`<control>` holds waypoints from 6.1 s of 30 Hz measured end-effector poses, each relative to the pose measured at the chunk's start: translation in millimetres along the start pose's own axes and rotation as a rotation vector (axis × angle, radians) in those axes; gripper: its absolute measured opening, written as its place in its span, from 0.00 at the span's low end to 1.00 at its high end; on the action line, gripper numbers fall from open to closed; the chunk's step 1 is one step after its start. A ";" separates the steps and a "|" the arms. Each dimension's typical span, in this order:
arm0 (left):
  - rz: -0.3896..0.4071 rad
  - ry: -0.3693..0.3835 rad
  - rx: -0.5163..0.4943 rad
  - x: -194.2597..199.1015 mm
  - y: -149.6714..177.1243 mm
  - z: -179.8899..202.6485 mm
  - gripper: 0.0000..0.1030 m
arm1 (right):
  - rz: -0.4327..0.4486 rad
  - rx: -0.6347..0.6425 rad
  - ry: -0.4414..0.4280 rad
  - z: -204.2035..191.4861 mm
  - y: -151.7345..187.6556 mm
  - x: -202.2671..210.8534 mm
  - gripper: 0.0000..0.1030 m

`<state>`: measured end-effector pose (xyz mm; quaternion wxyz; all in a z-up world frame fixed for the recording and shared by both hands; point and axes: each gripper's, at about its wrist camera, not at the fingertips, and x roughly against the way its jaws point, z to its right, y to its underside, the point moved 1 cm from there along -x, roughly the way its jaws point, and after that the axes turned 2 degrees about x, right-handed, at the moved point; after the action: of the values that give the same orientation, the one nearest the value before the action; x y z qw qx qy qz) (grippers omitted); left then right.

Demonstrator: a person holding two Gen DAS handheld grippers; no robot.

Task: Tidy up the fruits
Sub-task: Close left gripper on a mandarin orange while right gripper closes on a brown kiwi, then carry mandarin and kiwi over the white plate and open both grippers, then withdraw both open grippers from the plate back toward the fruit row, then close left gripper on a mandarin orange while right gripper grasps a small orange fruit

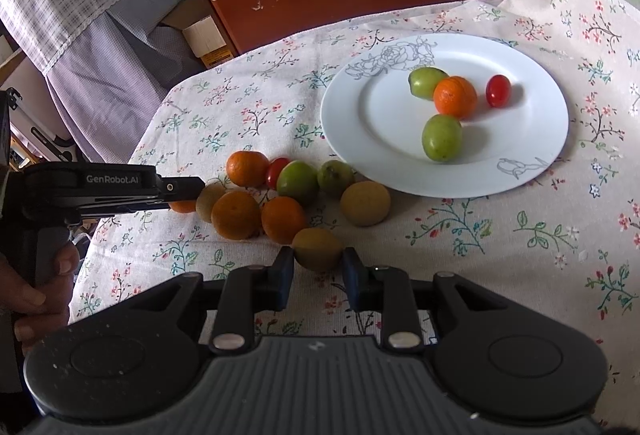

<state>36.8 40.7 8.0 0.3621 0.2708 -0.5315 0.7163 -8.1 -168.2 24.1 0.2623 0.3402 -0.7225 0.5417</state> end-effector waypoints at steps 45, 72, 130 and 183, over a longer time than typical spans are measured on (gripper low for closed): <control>0.149 0.028 -0.167 36.5 -5.3 56.4 0.29 | 0.018 0.049 -0.021 -7.1 -3.3 3.9 0.25; 0.064 0.199 -0.367 -8.2 -38.9 137.2 0.29 | 0.160 -0.292 0.113 102.3 -78.1 37.1 0.25; 0.064 0.068 -0.145 51.9 -30.1 42.5 0.91 | 0.075 0.047 -0.029 -3.2 -16.2 15.4 0.41; -0.087 0.142 -0.473 4.8 29.5 66.6 0.48 | -0.034 -0.045 0.001 13.2 -8.0 8.2 0.26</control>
<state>10.4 -27.1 14.2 0.4822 0.1499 -0.6453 0.5732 -7.3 -184.0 31.4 0.2793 0.3464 -0.7284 0.5210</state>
